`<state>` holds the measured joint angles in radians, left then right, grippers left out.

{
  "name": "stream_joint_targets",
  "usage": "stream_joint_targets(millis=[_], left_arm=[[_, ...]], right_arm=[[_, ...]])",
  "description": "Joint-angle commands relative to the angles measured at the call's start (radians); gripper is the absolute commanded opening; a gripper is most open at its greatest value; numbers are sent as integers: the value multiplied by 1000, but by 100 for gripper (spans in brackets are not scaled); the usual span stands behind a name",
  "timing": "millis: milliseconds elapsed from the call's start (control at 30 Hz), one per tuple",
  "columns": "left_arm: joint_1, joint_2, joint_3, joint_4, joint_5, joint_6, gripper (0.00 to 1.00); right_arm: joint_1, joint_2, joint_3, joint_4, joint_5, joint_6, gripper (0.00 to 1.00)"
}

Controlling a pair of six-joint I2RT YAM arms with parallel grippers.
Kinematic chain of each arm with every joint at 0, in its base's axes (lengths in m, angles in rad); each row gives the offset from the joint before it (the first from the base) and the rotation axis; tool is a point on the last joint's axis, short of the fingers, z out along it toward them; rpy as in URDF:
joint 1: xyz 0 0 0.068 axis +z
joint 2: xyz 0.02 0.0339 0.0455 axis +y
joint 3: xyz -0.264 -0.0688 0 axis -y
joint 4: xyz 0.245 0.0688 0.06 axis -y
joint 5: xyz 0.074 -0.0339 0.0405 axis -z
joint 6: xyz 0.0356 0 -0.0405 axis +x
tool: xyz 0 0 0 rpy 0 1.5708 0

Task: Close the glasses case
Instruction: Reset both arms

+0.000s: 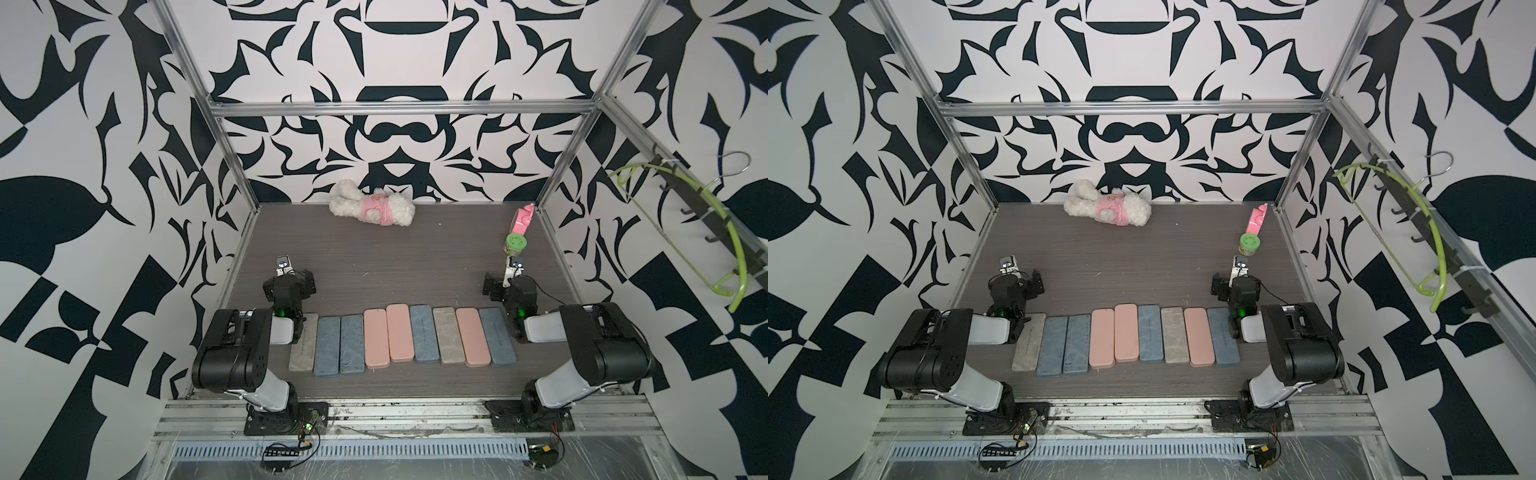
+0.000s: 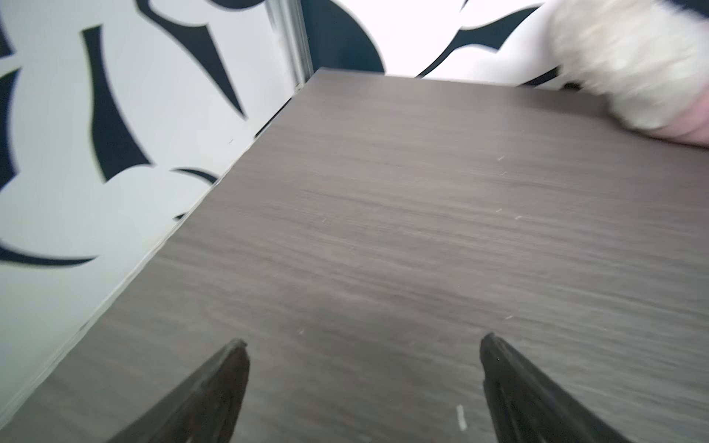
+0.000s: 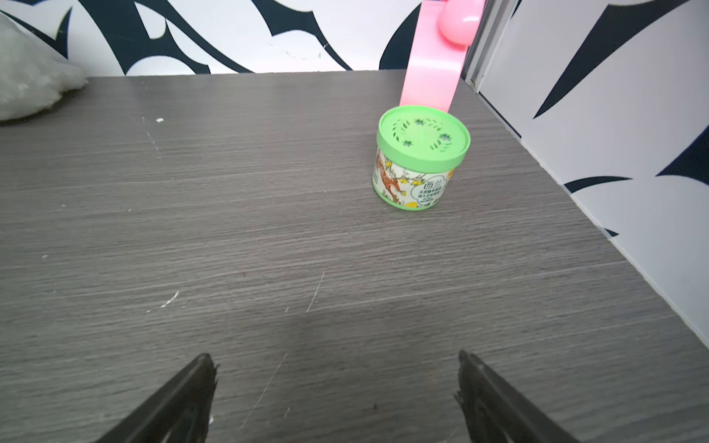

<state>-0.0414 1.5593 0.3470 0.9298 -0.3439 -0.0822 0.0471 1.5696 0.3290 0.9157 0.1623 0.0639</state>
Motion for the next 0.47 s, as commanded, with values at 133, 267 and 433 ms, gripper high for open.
stream_joint_targets(millis=[133, 267, 433], left_arm=[[0, -1, -1, 35, 66, -18, 99], [0, -11, 3, 13, 65, -22, 99], [0, -19, 5, -4, 65, -25, 99]], right_arm=[[1, -18, 18, 7, 26, 2, 100], [1, -14, 23, 6, 16, 4, 100], [1, -21, 18, 3, 17, 2, 100]])
